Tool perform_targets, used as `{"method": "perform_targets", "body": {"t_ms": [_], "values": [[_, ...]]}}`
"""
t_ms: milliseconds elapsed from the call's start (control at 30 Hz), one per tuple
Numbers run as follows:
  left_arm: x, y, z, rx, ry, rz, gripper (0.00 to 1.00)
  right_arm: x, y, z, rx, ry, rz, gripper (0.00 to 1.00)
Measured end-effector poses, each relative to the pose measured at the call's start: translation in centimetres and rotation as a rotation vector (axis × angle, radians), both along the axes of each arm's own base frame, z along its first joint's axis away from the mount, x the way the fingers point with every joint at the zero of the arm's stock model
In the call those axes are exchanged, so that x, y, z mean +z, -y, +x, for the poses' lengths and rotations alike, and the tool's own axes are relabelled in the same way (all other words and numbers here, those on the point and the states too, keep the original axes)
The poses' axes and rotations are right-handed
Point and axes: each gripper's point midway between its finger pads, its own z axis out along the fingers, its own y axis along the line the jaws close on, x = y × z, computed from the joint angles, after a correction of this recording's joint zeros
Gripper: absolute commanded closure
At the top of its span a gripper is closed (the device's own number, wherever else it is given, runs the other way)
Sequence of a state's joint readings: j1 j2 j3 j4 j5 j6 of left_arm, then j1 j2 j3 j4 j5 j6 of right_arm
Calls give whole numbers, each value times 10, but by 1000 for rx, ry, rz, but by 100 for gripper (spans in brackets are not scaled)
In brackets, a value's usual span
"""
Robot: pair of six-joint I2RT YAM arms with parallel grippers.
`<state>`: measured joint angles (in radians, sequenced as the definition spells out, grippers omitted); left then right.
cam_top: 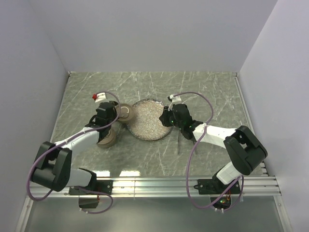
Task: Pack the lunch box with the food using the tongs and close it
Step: Put the lid back on the lunch box
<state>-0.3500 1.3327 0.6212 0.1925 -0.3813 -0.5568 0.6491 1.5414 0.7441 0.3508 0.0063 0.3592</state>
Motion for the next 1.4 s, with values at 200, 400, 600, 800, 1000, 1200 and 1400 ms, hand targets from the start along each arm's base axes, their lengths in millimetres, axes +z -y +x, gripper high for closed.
{"method": "perform_targets", "body": {"t_ms": [200, 400, 600, 800, 1000, 1200, 1400], "values": [[7, -25, 7, 54, 15, -22, 100, 0, -3, -2, 17, -4, 8, 75], [0, -38, 11, 87, -7, -29, 100, 1, -4, -3, 26, -5, 13, 75], [0, -52, 14, 125, -9, -30, 100, 1, -4, -3, 29, -6, 15, 75], [0, -66, 15, 165, -7, -36, 100, -2, -4, -5, 33, -11, 13, 75], [-1, -74, 16, 186, -10, -36, 100, -2, -4, -6, 39, -14, 14, 75], [-7, -76, 21, 192, -27, -33, 100, -3, -4, -6, 39, -14, 14, 75], [-10, -79, 21, 209, -31, -35, 100, -4, -3, -7, 39, -17, 12, 75]]}}
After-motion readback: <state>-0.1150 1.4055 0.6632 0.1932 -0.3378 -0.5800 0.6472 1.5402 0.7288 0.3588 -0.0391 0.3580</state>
